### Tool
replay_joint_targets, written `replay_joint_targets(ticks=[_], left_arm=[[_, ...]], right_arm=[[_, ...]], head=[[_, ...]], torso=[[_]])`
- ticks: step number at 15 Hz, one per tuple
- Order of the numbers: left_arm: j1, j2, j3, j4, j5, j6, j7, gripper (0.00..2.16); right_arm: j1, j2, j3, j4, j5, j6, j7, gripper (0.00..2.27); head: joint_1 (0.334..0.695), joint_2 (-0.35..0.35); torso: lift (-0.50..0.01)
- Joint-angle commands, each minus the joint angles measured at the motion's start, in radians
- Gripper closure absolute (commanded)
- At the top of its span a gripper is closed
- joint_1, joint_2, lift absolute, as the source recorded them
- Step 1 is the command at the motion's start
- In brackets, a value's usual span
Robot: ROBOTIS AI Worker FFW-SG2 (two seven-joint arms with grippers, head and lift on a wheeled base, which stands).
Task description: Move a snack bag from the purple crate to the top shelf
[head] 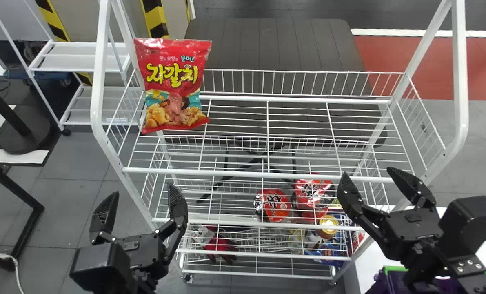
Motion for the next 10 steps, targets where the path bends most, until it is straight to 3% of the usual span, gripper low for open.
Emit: replay_joint_targets(ticks=[1,10], left_arm=[[0.001,0.001,0.0,0.0,-0.001,0.001,0.0,0.09],[0.001,0.001,-0.003,0.003,-0.004,0.001,0.0,0.09]], right_arm=[[0.002,0.004,0.0,0.001,0.0,-0.001,-0.002,0.17],[0.004,0.008,-0.002,-0.001,0.002,0.014,-0.035,0.17]], head=[[0.695,0.012],[0.695,0.005]], torso=[[-0.001],[-0.013]])
